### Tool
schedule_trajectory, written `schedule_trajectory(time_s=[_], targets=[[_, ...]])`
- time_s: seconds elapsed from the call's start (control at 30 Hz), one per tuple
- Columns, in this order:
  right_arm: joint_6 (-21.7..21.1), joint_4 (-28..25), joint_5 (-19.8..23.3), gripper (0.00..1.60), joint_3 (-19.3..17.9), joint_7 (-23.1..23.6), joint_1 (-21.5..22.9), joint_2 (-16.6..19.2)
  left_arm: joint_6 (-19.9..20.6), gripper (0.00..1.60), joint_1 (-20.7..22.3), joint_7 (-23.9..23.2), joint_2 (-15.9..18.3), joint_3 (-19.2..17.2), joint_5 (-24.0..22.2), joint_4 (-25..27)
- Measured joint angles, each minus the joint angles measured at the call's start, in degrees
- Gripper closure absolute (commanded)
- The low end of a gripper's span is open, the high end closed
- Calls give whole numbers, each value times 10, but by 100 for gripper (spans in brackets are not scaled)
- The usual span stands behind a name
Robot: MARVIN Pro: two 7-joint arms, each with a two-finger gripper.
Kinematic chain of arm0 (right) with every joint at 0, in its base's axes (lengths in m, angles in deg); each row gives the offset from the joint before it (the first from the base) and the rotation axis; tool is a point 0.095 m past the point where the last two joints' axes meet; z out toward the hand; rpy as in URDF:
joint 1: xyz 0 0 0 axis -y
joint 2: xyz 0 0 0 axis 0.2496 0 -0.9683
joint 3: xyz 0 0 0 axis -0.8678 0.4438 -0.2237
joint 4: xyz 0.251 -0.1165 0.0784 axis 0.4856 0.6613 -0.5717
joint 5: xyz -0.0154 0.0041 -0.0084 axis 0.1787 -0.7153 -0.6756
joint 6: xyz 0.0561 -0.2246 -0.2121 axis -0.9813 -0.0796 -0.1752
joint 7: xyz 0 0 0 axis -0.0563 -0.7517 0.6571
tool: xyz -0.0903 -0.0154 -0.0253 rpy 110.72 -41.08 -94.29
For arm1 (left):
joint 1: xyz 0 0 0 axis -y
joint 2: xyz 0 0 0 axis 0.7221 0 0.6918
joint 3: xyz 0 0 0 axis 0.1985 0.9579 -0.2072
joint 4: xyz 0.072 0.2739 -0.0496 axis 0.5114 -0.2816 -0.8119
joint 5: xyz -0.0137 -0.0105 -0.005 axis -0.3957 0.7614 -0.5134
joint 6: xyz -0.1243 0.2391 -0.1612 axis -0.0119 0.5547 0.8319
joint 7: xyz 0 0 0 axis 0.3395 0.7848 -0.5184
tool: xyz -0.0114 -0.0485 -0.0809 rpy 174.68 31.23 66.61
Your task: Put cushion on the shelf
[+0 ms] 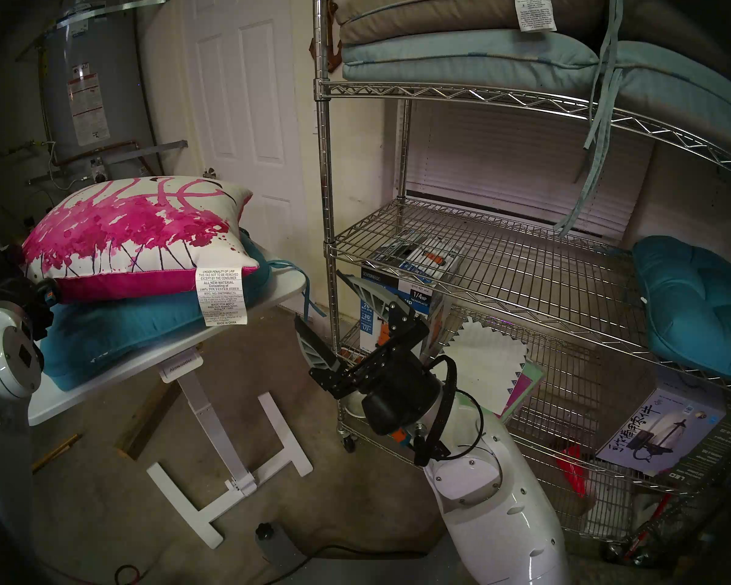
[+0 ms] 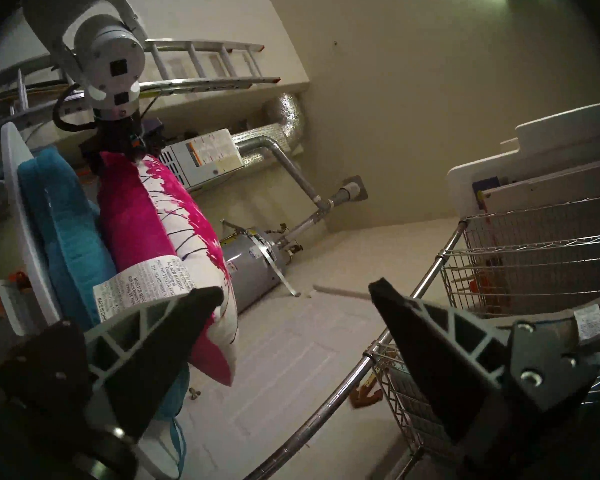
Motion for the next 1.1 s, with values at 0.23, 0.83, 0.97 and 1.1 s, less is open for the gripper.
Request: schedule_trajectory(time_s=[0.23, 0.83, 0.97, 1.1], targets=[[-26, 1, 0, 0, 16, -25, 12, 5, -1, 0, 1, 0, -1, 0, 1, 0], [-44, 55, -71, 0, 74, -68, 48, 9, -2, 0, 2, -1, -2, 0, 3, 0], [-48, 78, -84, 0, 95, -69, 72, 7, -3, 0, 3, -2, -2, 0, 3, 0], [-51, 96, -92, 0, 107, -69, 93, 2, -3, 0, 3, -2, -3, 0, 3, 0]])
